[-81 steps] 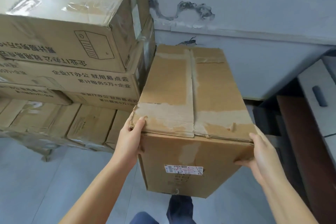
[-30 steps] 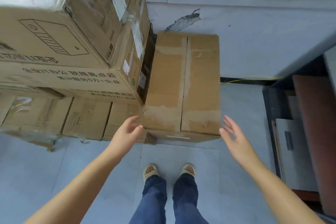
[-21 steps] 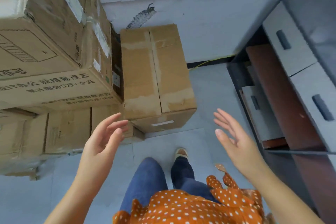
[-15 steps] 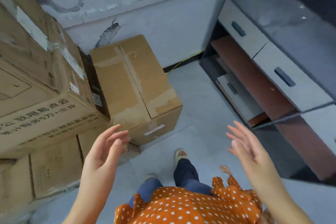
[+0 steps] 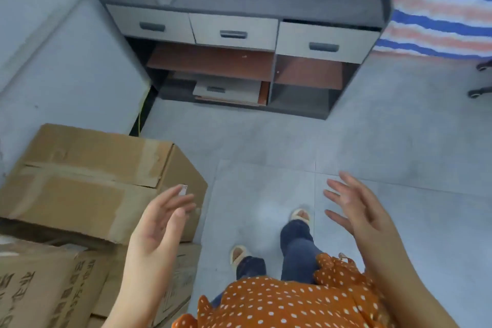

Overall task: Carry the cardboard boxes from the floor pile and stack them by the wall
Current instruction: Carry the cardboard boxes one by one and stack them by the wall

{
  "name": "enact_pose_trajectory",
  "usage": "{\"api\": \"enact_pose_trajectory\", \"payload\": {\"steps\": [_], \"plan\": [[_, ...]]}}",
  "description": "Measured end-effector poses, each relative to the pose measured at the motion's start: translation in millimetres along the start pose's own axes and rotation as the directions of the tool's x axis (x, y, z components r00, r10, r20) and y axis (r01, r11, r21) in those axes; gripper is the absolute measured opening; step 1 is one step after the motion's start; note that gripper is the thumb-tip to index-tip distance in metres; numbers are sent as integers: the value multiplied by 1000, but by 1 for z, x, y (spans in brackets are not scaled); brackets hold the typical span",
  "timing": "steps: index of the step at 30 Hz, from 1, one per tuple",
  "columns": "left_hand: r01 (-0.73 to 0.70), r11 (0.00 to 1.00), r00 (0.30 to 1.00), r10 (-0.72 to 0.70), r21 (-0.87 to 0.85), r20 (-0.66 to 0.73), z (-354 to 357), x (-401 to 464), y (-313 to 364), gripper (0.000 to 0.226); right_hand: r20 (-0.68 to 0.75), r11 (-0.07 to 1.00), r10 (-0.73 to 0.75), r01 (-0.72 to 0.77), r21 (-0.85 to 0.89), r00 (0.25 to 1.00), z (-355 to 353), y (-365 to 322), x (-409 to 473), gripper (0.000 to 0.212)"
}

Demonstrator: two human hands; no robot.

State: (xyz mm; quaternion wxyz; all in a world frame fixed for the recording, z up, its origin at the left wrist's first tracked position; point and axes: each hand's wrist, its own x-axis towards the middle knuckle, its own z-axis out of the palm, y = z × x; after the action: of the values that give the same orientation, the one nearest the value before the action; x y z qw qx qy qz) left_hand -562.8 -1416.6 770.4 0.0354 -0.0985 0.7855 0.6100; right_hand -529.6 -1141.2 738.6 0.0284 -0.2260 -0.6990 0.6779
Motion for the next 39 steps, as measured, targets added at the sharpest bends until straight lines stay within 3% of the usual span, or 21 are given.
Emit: {"api": "enact_pose_trajectory", "payload": {"steps": [7, 14, 17, 21, 29, 33, 39], "plan": [[-119, 992, 950, 103, 38, 293, 86, -28, 19, 31, -368, 998, 1, 21, 57, 930, -100, 22, -82, 32], [-210, 978, 808, 162, 19, 567, 222, -126, 27, 25, -629, 993, 79, -6, 117, 773, -239, 69, -200, 28], [-211, 977, 702, 164, -18, 693, 288, -190, 29, 24, -748, 989, 132, -32, 148, 650, -302, 87, -260, 29], [-217, 975, 511, 160, -53, 845, 361, -261, 38, 25, -854, 981, 189, -54, 187, 485, -356, 105, -326, 28], [-272, 959, 174, 132, -81, 976, 475, -344, 51, 32, -920, 928, 368, 5, 372, 138, -384, 137, -405, 28], [-286, 954, 59, 110, -89, 992, 529, -376, 54, 27, -908, 908, 416, 34, 418, 38, -404, 148, -419, 28], [-299, 948, -51, 102, -112, 994, 636, -417, 71, 22, -906, 908, 417, 77, 412, -75, -487, 159, -404, 27]]}}
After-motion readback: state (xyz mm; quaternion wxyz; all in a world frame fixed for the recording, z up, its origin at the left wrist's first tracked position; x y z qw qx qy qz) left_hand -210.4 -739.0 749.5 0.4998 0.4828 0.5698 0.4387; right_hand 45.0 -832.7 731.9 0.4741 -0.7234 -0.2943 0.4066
